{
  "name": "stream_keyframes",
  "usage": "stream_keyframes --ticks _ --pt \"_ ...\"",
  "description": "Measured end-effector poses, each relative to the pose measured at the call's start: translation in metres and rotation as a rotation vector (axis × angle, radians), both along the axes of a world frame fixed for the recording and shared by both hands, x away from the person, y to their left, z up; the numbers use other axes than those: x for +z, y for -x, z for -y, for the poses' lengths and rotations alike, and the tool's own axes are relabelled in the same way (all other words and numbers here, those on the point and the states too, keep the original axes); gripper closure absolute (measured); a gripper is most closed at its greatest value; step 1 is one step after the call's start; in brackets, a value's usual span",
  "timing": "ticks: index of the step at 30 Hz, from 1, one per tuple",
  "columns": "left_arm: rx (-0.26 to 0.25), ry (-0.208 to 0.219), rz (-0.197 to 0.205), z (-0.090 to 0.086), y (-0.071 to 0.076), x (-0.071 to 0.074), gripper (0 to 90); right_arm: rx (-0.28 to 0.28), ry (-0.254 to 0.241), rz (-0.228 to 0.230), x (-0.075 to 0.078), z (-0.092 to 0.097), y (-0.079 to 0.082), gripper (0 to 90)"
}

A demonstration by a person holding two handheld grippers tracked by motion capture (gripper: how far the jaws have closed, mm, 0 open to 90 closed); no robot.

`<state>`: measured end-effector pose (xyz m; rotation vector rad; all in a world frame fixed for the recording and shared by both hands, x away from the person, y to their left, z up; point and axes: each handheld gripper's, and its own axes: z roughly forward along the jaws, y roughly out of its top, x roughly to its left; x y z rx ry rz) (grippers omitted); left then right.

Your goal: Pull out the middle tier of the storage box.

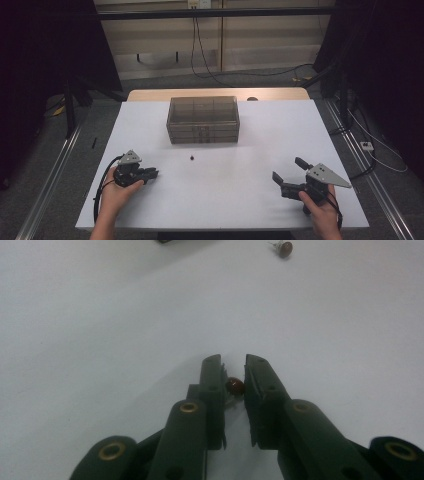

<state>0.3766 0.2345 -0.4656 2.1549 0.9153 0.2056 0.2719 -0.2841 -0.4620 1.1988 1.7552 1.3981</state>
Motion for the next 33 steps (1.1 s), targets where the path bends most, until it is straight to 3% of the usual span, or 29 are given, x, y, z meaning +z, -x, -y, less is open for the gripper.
stream_keyframes --ticks 19,27,33 --pt "0.019 -0.003 -0.001 0.001 0.006 0.002 76.1 0.007 -0.004 0.002 0.000 -0.001 0.000 3.4" --pt "0.053 0.049 0.028 0.009 0.002 0.013 55.0 0.005 -0.002 0.001 0.000 -0.001 0.000 3.4" --pt "0.036 0.025 0.035 0.036 -0.006 0.020 43.5 0.008 0.000 0.000 0.000 -0.002 0.000 3.4"
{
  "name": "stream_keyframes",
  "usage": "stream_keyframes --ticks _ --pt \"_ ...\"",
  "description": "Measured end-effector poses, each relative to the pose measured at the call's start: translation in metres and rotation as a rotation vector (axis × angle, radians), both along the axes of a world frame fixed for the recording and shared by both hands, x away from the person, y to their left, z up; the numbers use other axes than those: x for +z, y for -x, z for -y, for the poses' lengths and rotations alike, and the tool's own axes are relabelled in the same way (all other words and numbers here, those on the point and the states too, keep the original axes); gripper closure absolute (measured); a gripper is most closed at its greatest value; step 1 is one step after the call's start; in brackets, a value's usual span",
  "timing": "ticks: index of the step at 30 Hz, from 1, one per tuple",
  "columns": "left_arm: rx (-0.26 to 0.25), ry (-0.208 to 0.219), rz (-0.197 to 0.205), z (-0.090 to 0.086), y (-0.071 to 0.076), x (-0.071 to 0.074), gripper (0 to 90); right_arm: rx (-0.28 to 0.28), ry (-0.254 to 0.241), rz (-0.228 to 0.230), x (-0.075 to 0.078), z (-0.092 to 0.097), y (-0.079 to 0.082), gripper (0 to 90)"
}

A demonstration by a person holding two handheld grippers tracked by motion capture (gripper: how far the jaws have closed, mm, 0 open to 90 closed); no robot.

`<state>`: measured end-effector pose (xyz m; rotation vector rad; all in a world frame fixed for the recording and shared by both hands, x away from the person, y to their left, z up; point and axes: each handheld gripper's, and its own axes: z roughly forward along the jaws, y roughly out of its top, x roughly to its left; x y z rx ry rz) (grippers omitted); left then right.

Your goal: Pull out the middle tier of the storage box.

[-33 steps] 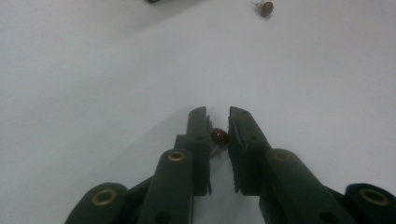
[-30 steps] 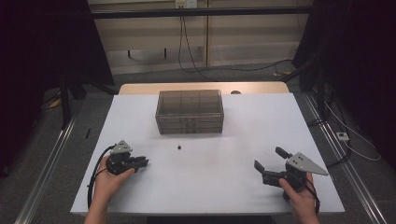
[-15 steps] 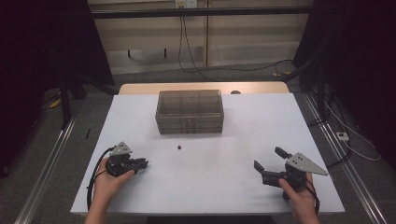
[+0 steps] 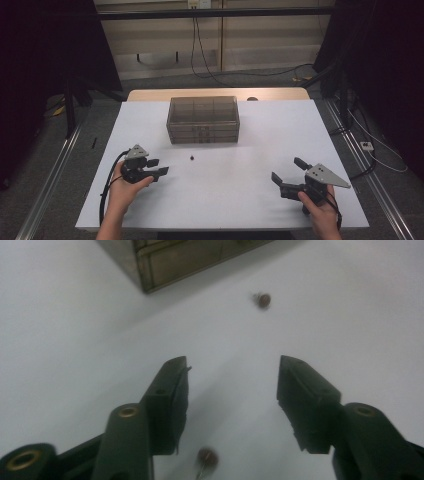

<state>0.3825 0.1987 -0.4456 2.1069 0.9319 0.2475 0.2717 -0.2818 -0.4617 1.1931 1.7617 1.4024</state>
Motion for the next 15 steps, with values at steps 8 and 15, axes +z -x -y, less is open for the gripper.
stream_keyframes --ticks 8,15 --pt "0.043 0.016 -0.019 0.030 -0.017 -0.005 22.1 -0.003 -0.002 0.001 0.000 0.002 0.000 3.4" --pt "0.031 -0.011 -0.014 0.050 -0.027 -0.009 16.2 -0.002 -0.003 -0.004 -0.001 0.002 0.000 3.5"
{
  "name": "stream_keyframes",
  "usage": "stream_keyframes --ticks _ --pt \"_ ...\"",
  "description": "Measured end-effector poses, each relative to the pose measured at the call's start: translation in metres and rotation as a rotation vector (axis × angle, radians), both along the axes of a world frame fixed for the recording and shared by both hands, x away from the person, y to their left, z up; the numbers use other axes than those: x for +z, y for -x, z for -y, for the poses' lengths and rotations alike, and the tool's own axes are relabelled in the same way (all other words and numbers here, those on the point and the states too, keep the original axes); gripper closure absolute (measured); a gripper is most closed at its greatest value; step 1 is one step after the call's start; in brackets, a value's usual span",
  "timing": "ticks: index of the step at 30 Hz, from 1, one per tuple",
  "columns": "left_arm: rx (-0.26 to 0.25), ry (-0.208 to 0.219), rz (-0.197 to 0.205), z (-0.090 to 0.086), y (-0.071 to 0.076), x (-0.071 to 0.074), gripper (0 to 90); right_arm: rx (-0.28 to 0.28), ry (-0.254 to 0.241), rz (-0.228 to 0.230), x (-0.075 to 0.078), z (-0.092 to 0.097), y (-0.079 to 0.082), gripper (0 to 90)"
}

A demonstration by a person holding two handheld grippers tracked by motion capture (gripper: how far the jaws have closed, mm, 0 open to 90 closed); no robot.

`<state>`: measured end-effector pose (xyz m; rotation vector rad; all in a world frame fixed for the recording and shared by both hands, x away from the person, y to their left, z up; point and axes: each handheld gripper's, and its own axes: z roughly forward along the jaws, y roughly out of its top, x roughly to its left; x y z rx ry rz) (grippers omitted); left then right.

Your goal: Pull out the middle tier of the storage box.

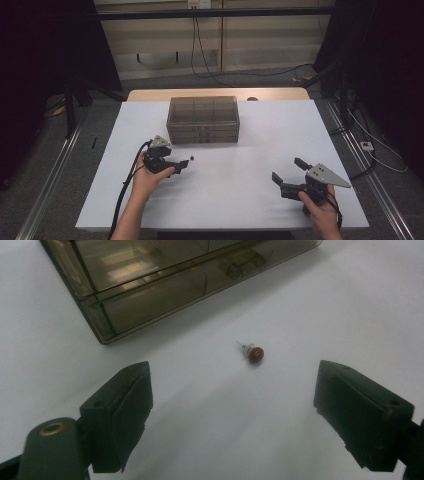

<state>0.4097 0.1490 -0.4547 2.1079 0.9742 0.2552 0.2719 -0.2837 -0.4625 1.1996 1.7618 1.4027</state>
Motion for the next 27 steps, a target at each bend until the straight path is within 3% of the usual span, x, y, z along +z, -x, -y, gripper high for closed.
stream_keyframes --ticks 6,7,10,14,27 --pt "-0.005 -0.019 0.001 0.009 -0.004 -0.004 19.6 0.002 0.003 0.002 0.000 0.000 0.000 3.5" --pt "-0.017 -0.013 -0.001 0.011 -0.005 -0.004 27.2 0.003 0.004 0.001 0.000 -0.001 0.000 3.5" --pt "-0.009 -0.015 -0.025 0.018 -0.007 -0.006 29.9 0.004 0.007 0.002 0.000 0.000 0.000 3.5" --pt "-0.014 -0.009 -0.034 0.024 -0.010 -0.008 43.3 0.001 0.003 0.004 0.000 0.000 0.000 3.6" --pt "-0.006 -0.058 -0.020 0.041 -0.013 -0.012 70.0 0.007 0.005 0.006 0.000 0.000 0.000 3.7"
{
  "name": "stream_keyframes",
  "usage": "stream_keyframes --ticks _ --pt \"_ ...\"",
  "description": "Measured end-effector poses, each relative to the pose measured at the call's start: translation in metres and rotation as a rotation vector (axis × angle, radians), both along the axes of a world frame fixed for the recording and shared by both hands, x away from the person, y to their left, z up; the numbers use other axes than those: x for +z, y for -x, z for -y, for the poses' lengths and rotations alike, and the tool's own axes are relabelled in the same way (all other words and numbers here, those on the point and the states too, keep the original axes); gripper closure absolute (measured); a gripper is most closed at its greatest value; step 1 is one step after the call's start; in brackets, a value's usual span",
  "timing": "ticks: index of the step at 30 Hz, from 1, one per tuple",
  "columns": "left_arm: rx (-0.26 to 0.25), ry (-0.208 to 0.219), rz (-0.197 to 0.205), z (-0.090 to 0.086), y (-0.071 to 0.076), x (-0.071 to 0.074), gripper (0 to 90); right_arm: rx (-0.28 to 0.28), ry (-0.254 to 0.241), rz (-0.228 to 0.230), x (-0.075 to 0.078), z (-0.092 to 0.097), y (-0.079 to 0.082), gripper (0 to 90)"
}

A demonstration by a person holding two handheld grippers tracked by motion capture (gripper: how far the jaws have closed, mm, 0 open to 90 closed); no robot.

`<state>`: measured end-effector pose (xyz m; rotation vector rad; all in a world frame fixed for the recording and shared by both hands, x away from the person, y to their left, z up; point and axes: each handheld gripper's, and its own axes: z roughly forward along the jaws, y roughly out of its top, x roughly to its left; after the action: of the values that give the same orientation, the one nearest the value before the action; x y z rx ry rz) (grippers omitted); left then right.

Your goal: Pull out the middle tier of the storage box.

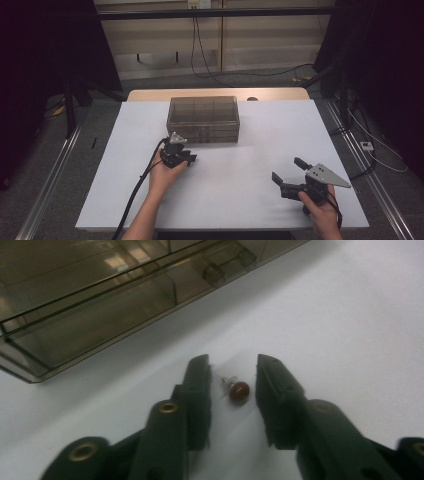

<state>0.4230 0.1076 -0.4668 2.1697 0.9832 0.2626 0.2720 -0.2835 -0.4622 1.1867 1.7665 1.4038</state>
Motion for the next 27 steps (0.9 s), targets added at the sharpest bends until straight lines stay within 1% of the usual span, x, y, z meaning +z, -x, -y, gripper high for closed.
stream_keyframes --ticks 2,4,6,9,10,11,13,15,18,19,20,22,23,24,27 --pt "-0.009 -0.003 0.006 0.003 0.000 -0.001 74.4 0.000 0.001 -0.001 0.000 0.000 0.000 3.7" --pt "-0.004 -0.002 0.004 0.003 0.000 -0.001 78.7 0.000 0.001 0.001 0.000 0.000 0.000 3.8" --pt "-0.005 -0.001 -0.001 0.003 0.001 0.000 79.3 -0.001 0.002 0.002 0.000 0.000 0.000 3.8" --pt "-0.024 0.009 -0.016 0.002 0.001 0.000 79.7 -0.002 0.002 0.004 0.000 0.000 0.000 3.8" --pt "-0.021 0.012 -0.013 0.001 0.001 0.000 79.7 -0.002 0.001 0.004 0.000 0.000 0.000 3.8" --pt "-0.026 0.018 -0.019 0.000 0.001 0.001 79.7 -0.003 0.001 0.003 0.000 0.000 0.000 3.8" --pt "-0.019 0.017 -0.018 -0.001 0.001 0.001 79.8 -0.003 0.002 0.004 0.000 0.001 0.000 3.8" --pt "-0.023 0.027 -0.020 -0.003 0.001 0.004 79.8 -0.003 0.002 0.005 0.001 0.001 0.000 3.8" --pt "-0.034 0.041 -0.021 -0.010 0.001 0.009 79.8 -0.003 0.003 0.006 0.001 0.001 0.000 3.8" --pt "-0.039 0.037 -0.019 -0.013 0.001 0.011 79.8 -0.004 0.003 0.005 0.001 0.001 0.000 3.8" --pt "-0.039 0.037 -0.025 -0.016 0.001 0.012 79.8 -0.003 0.004 0.005 0.001 0.001 0.000 3.8" --pt "-0.036 0.043 -0.022 -0.023 0.002 0.014 79.8 -0.003 0.003 0.005 0.000 0.001 0.000 3.8" --pt "-0.031 0.037 -0.021 -0.027 0.002 0.016 79.8 -0.003 0.002 0.004 0.000 0.000 0.000 3.8" --pt "-0.036 0.044 -0.025 -0.032 0.002 0.017 79.7 -0.004 0.003 0.005 0.001 0.000 0.000 3.8" --pt "-0.030 0.049 -0.024 -0.046 0.004 0.021 79.7 -0.005 0.006 0.009 0.001 0.000 0.000 3.8"
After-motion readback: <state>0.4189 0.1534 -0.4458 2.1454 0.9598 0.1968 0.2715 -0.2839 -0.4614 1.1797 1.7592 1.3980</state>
